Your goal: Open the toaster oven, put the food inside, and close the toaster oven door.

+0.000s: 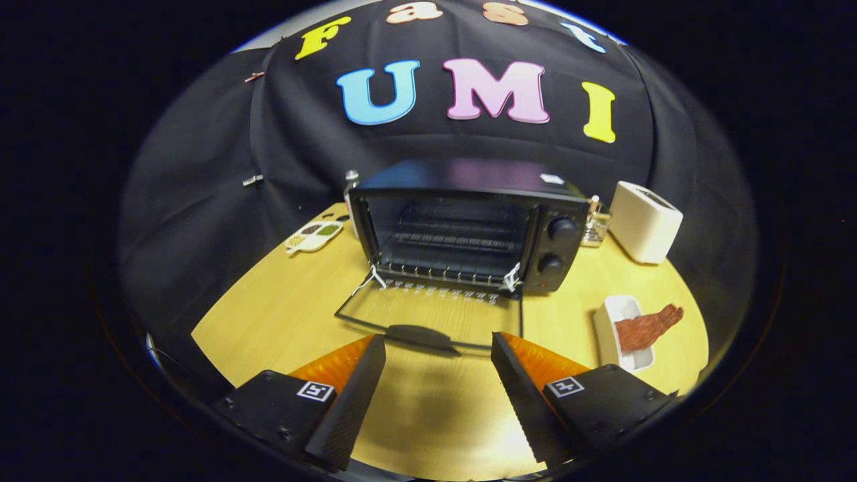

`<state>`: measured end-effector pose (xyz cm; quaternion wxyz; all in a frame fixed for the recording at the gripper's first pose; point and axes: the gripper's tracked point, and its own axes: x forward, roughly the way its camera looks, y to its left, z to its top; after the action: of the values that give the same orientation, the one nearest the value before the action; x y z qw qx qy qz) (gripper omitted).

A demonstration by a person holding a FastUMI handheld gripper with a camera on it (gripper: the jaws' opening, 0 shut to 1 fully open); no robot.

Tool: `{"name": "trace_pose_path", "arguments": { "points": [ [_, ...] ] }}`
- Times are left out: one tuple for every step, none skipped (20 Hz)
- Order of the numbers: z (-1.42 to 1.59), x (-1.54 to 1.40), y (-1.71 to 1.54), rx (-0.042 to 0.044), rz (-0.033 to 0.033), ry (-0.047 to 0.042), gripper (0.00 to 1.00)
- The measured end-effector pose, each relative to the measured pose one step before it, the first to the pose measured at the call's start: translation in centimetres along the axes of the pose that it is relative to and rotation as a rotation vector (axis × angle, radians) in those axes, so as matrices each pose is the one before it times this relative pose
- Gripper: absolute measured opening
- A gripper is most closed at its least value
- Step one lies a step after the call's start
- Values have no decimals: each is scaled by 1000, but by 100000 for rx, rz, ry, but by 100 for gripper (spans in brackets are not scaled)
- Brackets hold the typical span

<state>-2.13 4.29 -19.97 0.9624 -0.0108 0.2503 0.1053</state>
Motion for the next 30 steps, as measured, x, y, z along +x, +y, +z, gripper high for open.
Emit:
{"name": "trace_pose_path", "arguments": {
  "points": [
    [1163,-677,-1119,197,-1129,-2323,99],
    [1158,-518,-1093,153,-1190,-2373,98],
    [1098,-412,-1256,101,-1348,-2122,99],
    [924,-227,-1120,69,-559,-1752,98],
    [870,-210,-1094,83,-605,-1757,99],
    [986,-26,-1208,411,-697,-2090,98],
    [758,146,-1327,360,-858,-1720,99],
    [609,254,-1452,221,-1144,-897,98],
    [519,238,-1507,168,-1055,-629,98],
    [489,324,-1406,221,-667,-356,98],
    [371,304,-1369,204,-385,164,99],
    [185,278,-1294,187,-206,283,99],
    [19,262,-1330,-648,-194,984,99],
    [-72,138,-1096,-574,1101,1024,98],
    [-154,90,-862,30,1442,1123,99],
    [-196,90,-937,553,1162,1433,99],
    [-240,100,-997,640,727,1174,98],
    [-157,94,-1039,533,336,1113,99],
    [-280,78,-1019,326,162,1092,98],
    [-327,174,-1045,516,-208,1312,99],
    [-376,87,-1054,962,-32,1556,99],
    [-362,3,-958,883,-1,1358,99],
    [-357,23,-943,791,-35,1314,99],
    [-338,121,-861,668,41,1394,99],
    [-486,2,-817,661,-27,1512,98],
    [-590,20,-790,903,129,1627,99],
    [-660,79,-606,1363,362,1856,99],
    [-662,-53,-338,1476,422,2008,98],
    [-543,172,-405,1342,432,1565,99],
    [-528,54,-354,1194,466,1580,99]
  ]
}}
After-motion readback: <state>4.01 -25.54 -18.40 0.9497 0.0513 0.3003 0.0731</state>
